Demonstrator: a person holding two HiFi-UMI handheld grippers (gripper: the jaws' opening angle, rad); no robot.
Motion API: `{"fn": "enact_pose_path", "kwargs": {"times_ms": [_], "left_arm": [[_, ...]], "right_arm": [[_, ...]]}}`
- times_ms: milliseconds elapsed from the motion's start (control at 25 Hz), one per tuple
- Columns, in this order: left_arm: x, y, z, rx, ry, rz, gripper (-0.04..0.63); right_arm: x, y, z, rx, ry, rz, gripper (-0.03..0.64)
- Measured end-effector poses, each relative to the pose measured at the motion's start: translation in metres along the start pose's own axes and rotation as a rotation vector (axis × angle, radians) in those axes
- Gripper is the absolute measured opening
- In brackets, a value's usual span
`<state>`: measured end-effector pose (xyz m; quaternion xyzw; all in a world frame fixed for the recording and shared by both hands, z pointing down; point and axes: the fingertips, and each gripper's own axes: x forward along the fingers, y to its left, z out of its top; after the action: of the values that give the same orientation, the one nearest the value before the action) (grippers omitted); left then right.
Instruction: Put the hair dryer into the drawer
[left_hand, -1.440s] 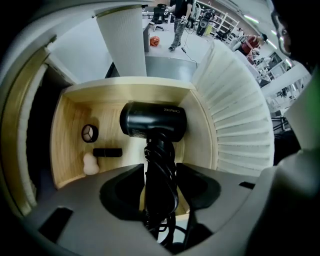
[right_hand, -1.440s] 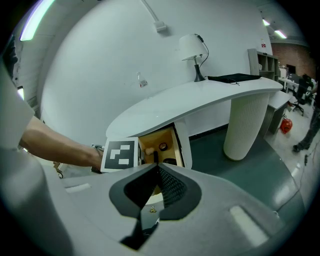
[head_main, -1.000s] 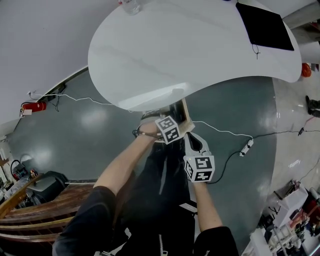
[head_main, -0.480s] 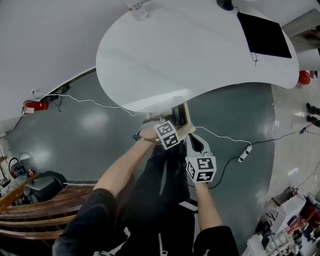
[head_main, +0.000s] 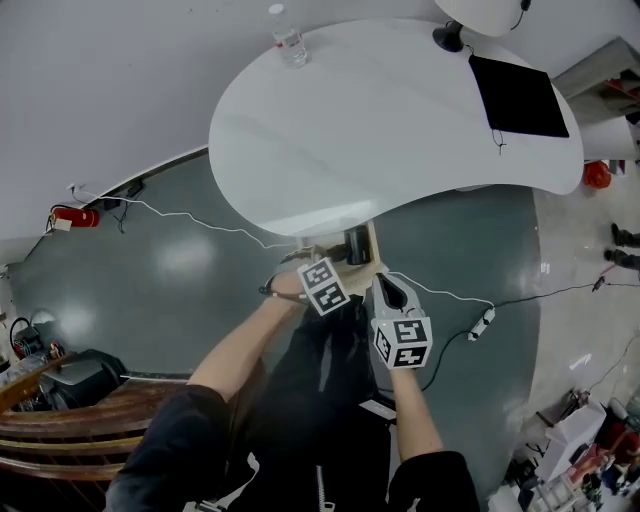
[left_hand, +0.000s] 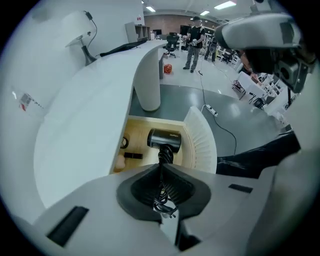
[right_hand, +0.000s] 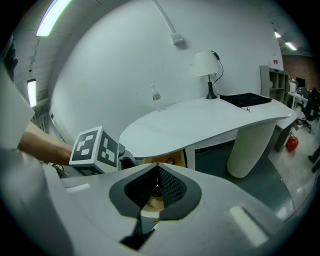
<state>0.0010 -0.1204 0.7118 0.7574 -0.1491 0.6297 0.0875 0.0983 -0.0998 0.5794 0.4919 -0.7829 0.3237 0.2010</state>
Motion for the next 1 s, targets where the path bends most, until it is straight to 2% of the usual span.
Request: {"fn": "enact_pose_path", "kwargs": {"times_ms": [480,640,1000], "left_arm": [[-0.079,-0.003,0.016,-0.093,-0.151,0.034,0.026],[-0.103,-0.002,0.025,-0.098,-0.194,0.051,0.026],[-0.133,-0.016,0.026,-0.132,-0.237,0.057,0.026]], "right_arm": [[-0.038,0.017,0.057,-0.069,-0.086,0.014,0.003],[-0.049,0.018,0.069,-0.080,-0.108,0.009,0.003],[-0.062,0.033,0.091,-0.150,-0.127,0.034,0.003]]}}
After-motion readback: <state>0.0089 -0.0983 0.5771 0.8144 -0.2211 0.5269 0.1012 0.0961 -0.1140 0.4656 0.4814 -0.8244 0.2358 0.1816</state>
